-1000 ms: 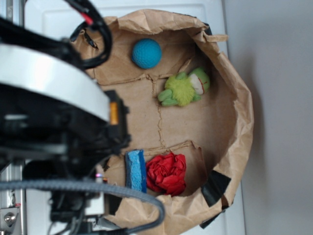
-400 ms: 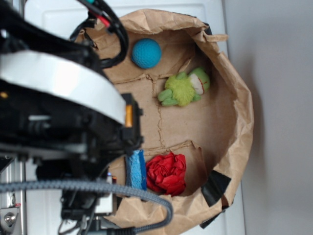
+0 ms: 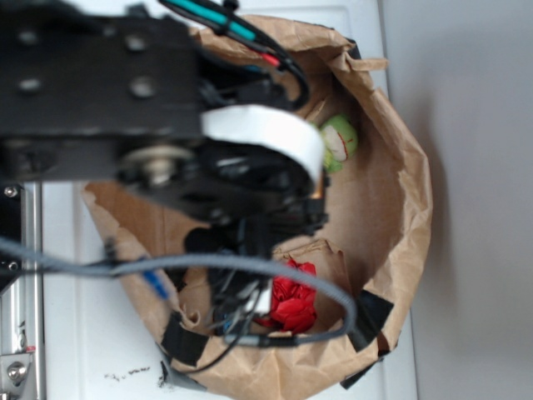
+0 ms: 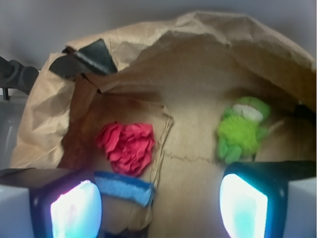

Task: Grab the blue sponge.

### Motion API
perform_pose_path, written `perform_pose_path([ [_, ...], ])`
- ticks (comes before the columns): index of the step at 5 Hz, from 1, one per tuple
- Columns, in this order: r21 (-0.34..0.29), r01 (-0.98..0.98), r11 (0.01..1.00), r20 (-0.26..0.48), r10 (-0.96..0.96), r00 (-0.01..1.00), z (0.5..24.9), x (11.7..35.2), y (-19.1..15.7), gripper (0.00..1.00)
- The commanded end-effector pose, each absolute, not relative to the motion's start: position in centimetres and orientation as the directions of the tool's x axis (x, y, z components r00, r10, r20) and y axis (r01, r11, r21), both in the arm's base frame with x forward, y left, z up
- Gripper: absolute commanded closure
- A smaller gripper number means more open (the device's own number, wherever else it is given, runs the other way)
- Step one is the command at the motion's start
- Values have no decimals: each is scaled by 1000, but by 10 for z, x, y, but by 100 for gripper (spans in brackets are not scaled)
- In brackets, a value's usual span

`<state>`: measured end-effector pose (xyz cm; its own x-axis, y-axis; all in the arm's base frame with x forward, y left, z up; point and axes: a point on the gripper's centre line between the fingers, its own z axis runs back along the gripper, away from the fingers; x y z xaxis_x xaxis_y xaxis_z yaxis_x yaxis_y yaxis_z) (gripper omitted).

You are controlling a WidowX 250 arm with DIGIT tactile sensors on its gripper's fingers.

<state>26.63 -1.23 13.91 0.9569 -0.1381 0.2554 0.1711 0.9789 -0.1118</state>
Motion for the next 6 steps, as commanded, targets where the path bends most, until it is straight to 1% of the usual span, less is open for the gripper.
perform_pose_path([
  [1,-36,356,934,170,-345,923,121,283,5,0],
  [2,-70,479,875,109,-471,875,98,276,-3,0],
  [3,-93,549,831,93,-541,836,81,272,-13,0],
  [4,-112,596,795,116,-585,803,78,260,-23,0],
  [5,-196,611,767,125,-599,791,96,254,-30,0],
  [6,-229,636,737,146,-620,771,100,246,-33,0],
])
